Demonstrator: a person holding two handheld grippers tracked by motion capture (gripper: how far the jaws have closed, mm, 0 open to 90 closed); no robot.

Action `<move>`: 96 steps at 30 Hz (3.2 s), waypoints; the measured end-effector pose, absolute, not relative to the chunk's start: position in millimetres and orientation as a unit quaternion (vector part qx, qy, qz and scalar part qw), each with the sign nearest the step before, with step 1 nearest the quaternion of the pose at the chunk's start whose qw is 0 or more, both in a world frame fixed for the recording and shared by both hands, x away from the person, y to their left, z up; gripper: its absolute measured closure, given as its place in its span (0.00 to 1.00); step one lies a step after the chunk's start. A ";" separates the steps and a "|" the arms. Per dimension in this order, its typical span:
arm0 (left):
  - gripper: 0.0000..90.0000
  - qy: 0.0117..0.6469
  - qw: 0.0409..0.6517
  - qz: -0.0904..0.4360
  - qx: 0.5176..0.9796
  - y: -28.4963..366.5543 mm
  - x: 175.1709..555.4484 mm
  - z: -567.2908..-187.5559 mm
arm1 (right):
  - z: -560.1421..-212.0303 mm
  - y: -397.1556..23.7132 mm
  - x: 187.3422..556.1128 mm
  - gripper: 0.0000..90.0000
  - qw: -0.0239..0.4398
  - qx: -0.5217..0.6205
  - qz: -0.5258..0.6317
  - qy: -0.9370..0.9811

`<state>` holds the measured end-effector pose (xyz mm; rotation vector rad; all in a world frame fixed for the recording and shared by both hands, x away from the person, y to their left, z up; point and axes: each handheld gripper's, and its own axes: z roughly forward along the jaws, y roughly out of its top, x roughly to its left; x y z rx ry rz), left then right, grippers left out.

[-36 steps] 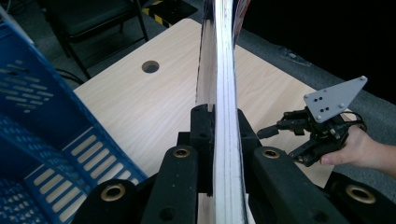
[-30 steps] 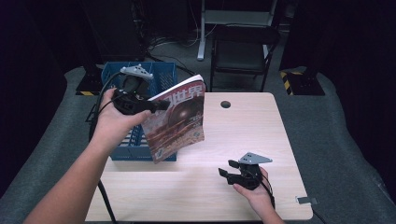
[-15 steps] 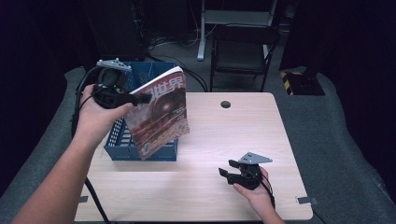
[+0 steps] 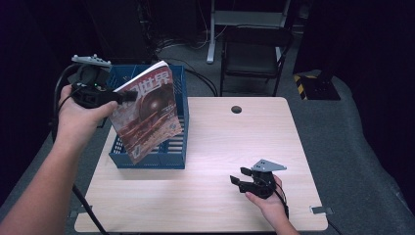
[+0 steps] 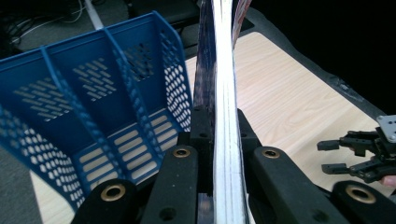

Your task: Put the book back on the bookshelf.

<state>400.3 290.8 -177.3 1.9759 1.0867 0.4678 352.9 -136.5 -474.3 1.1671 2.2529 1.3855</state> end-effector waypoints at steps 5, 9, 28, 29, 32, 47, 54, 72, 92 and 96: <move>0.93 0.442 0.405 0.190 0.778 300.7 399.6 -177.4 | -474.5 -136.4 352.9 0.47 0.125 0.400 0.475 0.774; 0.93 0.454 0.402 0.194 0.771 308.6 399.9 -177.2 | -474.8 -136.0 353.0 0.47 0.124 0.400 0.475 0.774; 0.93 0.524 0.392 0.225 0.722 331.2 408.6 -185.9 | -475.5 -135.8 353.2 0.47 0.125 0.399 0.472 0.776; 0.93 0.528 0.391 0.226 0.720 331.7 409.2 -186.3 | -475.5 -135.8 353.2 0.47 0.125 0.399 0.473 0.776; 0.93 0.534 0.389 0.230 0.714 333.3 411.8 -187.6 | -475.4 -135.8 353.1 0.47 0.125 0.399 0.472 0.776; 0.93 0.556 0.397 0.240 0.689 331.5 427.4 -193.9 | -474.8 -136.3 352.8 0.47 0.124 0.399 0.475 0.774; 0.93 0.560 0.399 0.241 0.685 331.3 434.1 -192.5 | -474.6 -136.3 352.6 0.47 0.125 0.399 0.475 0.774; 0.93 0.568 0.398 0.261 0.671 318.3 449.6 -188.7 | -474.0 -136.6 351.8 0.47 0.125 0.402 0.478 0.771; 0.93 0.586 0.400 0.275 0.649 311.5 469.8 -200.7 | -472.6 -138.1 352.0 0.47 0.123 0.397 0.482 0.772; 0.93 0.588 0.403 0.276 0.644 309.3 473.1 -207.4 | -472.1 -138.3 351.6 0.47 0.123 0.396 0.478 0.774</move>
